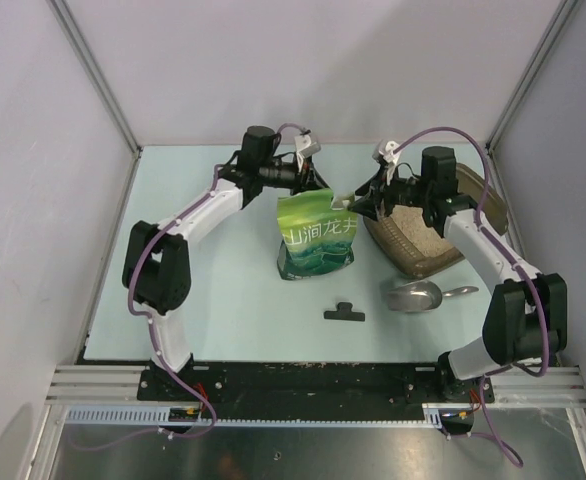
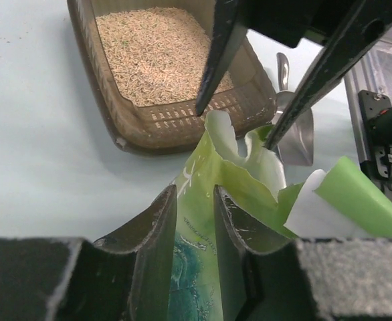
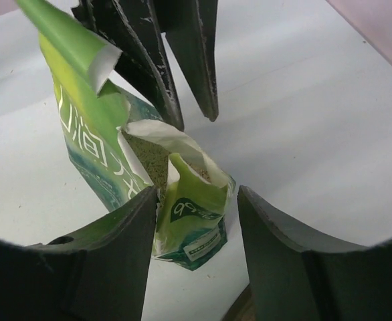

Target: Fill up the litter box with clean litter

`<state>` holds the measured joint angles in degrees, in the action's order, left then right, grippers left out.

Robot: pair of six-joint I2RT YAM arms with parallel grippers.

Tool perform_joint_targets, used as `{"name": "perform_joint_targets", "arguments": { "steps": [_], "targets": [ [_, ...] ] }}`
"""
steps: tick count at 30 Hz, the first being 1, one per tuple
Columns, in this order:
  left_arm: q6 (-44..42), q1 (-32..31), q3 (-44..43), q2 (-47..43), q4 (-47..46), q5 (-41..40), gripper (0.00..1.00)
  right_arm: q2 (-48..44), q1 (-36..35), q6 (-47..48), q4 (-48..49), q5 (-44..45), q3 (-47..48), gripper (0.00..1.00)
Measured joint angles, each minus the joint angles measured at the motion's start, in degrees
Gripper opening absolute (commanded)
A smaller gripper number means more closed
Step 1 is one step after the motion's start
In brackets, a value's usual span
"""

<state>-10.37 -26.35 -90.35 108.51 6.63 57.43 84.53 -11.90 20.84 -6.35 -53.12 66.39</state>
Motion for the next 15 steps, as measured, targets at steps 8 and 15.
{"name": "perform_joint_targets", "arguments": {
  "steps": [8, 15],
  "targets": [
    [1.4, 0.0, 0.0, 0.1, -0.1, 3.2, 0.29, 4.3, 0.5, -4.1, 5.5, -4.8, 0.0, 0.61],
    [3.1, 0.0, 0.0, 0.3, -0.1, 4.8, 0.27, 5.8, 0.7, -6.1, 8.9, -9.0, 0.0, 0.61]
  ]
}}
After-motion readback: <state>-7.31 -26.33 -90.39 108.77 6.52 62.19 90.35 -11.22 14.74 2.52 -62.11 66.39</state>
